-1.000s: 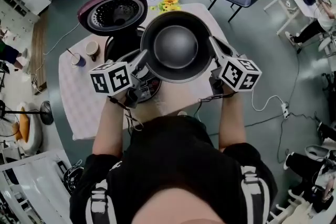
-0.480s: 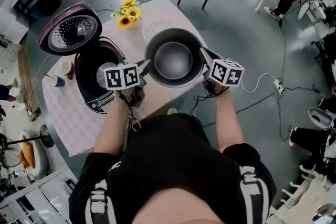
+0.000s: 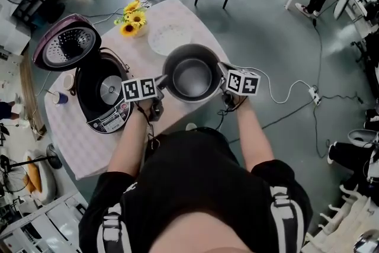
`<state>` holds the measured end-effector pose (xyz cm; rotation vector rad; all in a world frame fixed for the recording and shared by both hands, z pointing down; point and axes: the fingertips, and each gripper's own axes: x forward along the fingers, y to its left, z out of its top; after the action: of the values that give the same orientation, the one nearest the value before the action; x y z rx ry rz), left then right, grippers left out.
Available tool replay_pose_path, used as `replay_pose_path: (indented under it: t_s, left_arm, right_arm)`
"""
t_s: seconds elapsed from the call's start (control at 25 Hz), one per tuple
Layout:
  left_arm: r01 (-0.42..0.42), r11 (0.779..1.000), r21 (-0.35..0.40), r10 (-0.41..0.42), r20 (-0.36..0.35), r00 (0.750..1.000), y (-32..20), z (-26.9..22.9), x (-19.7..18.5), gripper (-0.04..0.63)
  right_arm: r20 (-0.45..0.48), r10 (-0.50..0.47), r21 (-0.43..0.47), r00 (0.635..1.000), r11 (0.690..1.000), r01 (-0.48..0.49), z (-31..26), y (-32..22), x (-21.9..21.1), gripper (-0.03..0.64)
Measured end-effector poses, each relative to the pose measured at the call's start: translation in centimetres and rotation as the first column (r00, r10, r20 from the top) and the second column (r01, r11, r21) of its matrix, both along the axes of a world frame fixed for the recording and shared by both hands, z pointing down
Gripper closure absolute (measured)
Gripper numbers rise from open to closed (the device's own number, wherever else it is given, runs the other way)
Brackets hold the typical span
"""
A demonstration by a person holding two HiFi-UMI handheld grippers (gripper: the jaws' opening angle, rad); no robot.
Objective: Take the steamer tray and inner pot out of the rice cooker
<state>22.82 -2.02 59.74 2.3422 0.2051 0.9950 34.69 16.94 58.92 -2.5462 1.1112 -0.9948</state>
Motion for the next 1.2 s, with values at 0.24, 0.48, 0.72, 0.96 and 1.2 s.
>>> replay_pose_path:
  t_s: [0.24,0.48,0.72,0.96,1.2]
  left_arm:
    - [0.039,0.999,0.020,-0.039,0.013,0.999,-0.4,2.3,0.8,0.555]
    - [0.129,0.991,-0.029,-0.128,0.021,0.992,-1.8,3.6,1.7,0.560]
    - [0.118,0.993,-0.026,-0.118,-0.015,0.993,-1.6,3.4,1.7,0.558]
    - [0.141,0.946,0.292,-0.091,-0.178,0.980,-3.4,0.5,2.0,0.546]
    - [0.296,0.808,0.510,-0.044,-0.449,0.893,-4.9,-9.6,1.9,0.548]
  right_arm:
    - [0.026,-0.036,-0.083,0.999,0.996,0.038,4.0,-0.1,0.3,0.586]
    - [0.049,-0.037,-0.068,0.998,0.997,0.040,4.7,-1.0,0.8,0.584]
    - [0.039,-0.042,-0.107,0.998,0.993,0.046,4.6,-1.0,0.9,0.578]
    - [-0.148,-0.030,-0.167,0.989,0.986,0.005,1.7,-0.7,1.5,0.580]
    - [-0.472,0.004,-0.026,0.881,0.999,-0.018,-10.5,-1.7,1.3,0.581]
